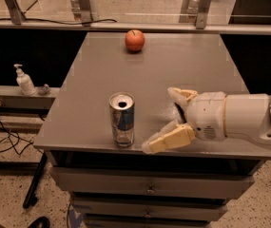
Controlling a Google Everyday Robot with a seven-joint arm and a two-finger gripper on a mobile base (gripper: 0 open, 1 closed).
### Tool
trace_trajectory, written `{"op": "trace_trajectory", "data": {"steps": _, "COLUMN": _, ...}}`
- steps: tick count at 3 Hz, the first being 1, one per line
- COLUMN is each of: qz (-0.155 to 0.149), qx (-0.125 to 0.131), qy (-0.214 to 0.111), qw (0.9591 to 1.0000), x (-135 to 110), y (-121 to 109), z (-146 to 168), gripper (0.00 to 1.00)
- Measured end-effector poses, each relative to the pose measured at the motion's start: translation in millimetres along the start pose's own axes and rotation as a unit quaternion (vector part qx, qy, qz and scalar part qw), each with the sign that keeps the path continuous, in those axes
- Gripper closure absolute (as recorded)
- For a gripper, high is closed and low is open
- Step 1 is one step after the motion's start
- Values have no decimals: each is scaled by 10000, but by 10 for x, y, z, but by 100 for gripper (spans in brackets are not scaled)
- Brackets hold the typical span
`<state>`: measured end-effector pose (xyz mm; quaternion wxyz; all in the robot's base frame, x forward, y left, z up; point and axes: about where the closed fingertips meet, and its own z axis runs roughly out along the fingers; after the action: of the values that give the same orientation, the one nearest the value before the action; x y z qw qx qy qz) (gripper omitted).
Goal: Knock redbull can over
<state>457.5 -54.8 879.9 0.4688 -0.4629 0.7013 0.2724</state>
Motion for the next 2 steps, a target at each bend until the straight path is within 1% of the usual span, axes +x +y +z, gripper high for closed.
{"op": "trace_trajectory", "data": {"steps": 1, "qz": 183, "qx": 128, "qy": -296, "qw": 9993, "x": -13, "y": -38, "z": 254, "gripper": 0}}
{"op": "trace_trajectory", "data": {"steps": 2, "qz": 481, "qx": 244, "qy": -488, "qw": 9974, "x": -50, "y": -105, "z": 452, "gripper": 0}}
